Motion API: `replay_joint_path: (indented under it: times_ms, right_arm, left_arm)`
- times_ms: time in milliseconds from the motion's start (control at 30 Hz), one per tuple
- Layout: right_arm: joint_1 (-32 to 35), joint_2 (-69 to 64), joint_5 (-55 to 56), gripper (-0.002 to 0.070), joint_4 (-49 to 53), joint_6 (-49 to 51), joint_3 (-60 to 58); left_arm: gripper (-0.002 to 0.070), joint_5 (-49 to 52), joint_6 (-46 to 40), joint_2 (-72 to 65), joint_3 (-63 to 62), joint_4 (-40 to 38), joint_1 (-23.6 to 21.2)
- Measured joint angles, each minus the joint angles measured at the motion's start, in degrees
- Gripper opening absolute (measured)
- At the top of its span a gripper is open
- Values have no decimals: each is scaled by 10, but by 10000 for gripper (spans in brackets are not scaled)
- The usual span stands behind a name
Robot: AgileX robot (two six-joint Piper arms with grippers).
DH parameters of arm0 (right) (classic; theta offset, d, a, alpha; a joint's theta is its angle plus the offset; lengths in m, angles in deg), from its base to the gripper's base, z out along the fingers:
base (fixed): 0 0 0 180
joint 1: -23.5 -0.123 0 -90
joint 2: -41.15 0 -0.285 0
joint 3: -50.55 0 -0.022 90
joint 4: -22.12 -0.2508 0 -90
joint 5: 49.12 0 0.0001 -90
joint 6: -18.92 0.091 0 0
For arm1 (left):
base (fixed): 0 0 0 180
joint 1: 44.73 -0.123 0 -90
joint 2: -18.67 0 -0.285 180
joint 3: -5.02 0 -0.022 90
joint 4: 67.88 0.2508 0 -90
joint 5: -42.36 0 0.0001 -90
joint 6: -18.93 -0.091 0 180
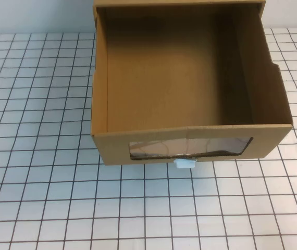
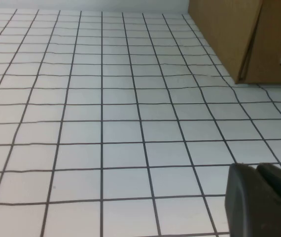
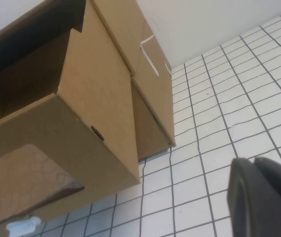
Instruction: Close the shoe box
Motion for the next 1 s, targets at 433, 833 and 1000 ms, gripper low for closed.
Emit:
replay_joint_path:
  times_ms: [433, 833, 1000]
  right_arm:
    - [0, 0, -26, -15, -44, 0, 0]
    - [0, 0, -27, -15, -109, 0, 0]
    - [0, 0, -6, -15, -173, 0, 0]
  left_arm:
    - [-3, -7, 18, 0, 0, -25, 0]
    - [-3, -74, 104, 0, 0, -306, 0]
    - [-2, -110, 108, 0, 0, -356, 0]
